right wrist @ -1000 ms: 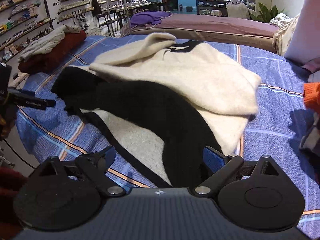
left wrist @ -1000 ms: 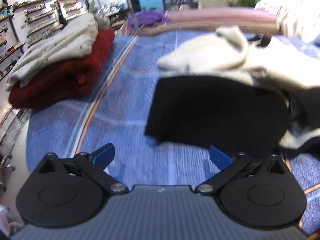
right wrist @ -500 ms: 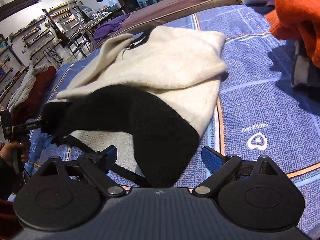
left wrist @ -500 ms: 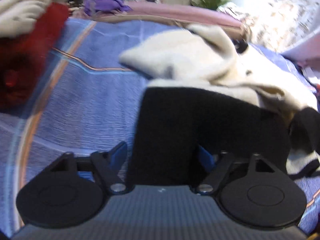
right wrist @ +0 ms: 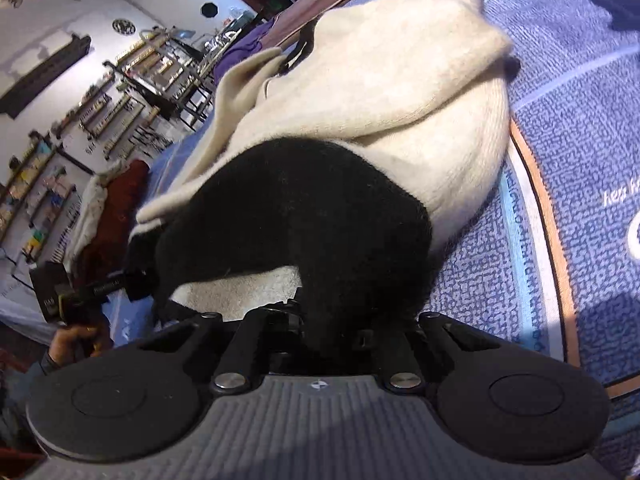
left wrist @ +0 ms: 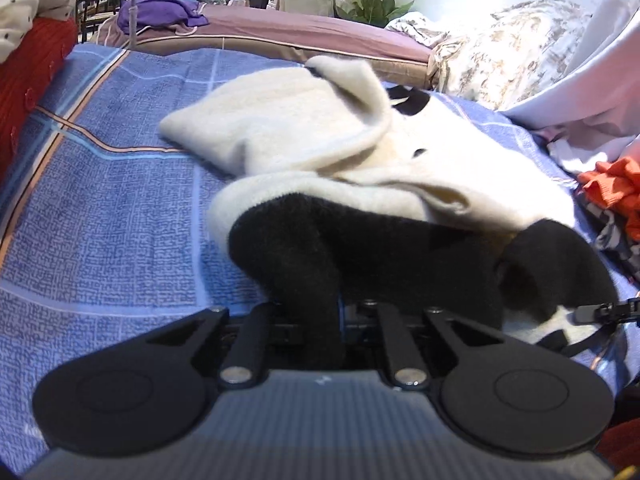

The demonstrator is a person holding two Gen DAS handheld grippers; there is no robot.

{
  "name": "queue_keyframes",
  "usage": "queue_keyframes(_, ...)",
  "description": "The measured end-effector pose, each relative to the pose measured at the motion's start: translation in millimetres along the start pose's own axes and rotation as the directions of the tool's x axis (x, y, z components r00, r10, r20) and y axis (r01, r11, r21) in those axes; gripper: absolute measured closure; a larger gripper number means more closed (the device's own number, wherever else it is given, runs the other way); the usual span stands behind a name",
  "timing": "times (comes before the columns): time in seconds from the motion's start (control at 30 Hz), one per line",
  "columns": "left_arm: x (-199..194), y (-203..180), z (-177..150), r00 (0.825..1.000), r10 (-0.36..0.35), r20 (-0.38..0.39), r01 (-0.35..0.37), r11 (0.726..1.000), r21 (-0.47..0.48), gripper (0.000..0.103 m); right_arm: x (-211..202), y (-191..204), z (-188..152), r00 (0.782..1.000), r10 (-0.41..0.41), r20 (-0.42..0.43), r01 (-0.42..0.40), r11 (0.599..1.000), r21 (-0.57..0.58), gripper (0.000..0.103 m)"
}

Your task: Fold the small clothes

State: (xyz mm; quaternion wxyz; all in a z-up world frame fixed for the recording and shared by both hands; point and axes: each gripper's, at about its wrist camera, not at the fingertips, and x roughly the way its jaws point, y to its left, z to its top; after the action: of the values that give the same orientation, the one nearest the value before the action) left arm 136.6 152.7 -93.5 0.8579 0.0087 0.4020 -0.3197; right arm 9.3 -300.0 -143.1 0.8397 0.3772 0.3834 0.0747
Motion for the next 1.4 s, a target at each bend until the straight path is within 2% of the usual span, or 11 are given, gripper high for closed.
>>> queue_keyframes(0.13,-33.8,-24.4,5.0,0.998,-0.042,0.049,0.042,0.999,-0.001,0.093,-44.5,11.6,13.2,0.989,0.081,0.121,-0.079,0.997,-0.021,0.082)
queue_keyframes(0.3,-90.6,-72.8,11.7,0.986,-0.112,0.123,0.103,0.991,0.082,0.096,-145.6,53.6,37.7,0.931,0.21,0.297,-0.135,0.958,-0.253,0.091)
queue_keyframes(0.5,-105.1,-98.8,-16.9,0.992,-0.111,0.052,0.107,0.991,0.082,0.098,-173.3,34.2,31.9,0.961,0.125,0.247,-0.061,0.966,-0.25,0.091)
queue_keyframes(0.6,-104.7,-79.6,-40.4,0.995,-0.093,0.025,0.093,0.996,-0.015,0.102,-173.6,11.7,19.9,0.963,0.096,0.253,-0.058,0.986,-0.156,0.101)
queue_keyframes(0.7,-100.3,-54.3,-58.4,0.999,0.032,-0.027,-0.034,0.997,-0.071,0.101,-163.6,5.0,13.0,0.967,-0.062,0.249,0.089,0.991,-0.102,0.1)
queue_keyframes(0.83,-111.8,-28.8,-59.4,0.992,0.123,-0.015,-0.124,0.981,-0.15,0.092,-160.5,5.6,13.4,0.965,-0.126,0.23,0.155,0.981,-0.114,0.063)
queue_keyframes(0.97,-115.9,-23.7,-44.1,0.965,0.261,0.013,-0.256,0.952,-0.168,0.046,-141.5,18.0,23.6,0.967,-0.123,0.222,0.166,0.968,-0.187,0.033)
queue_keyframes(1.03,-117.4,-24.0,-37.0,0.951,0.309,0.021,-0.302,0.939,-0.166,0.046,-129.3,28.0,26.7,0.974,-0.099,0.205,0.147,0.961,-0.236,0.024)
queue_keyframes(1.13,-117.9,-37.0,-23.7,0.967,0.246,0.064,-0.234,0.96,-0.154,0.046,-102.7,52.0,27.0,0.982,-0.066,0.175,0.128,0.921,-0.369,0.019)
queue_keyframes(1.3,-113.2,-67.5,-8.9,0.947,0.311,0.078,-0.309,0.951,-0.026,0.045,-61.4,62.7,27.8,0.938,-0.284,0.198,0.345,0.812,-0.47,0.018)
queue_keyframes(1.4,-112.5,-55.5,-15.3,0.944,0.324,0.057,-0.319,0.944,-0.083,0.038,-66.7,35.6,28.8,0.953,-0.269,0.136,0.301,0.881,-0.365,0.008)
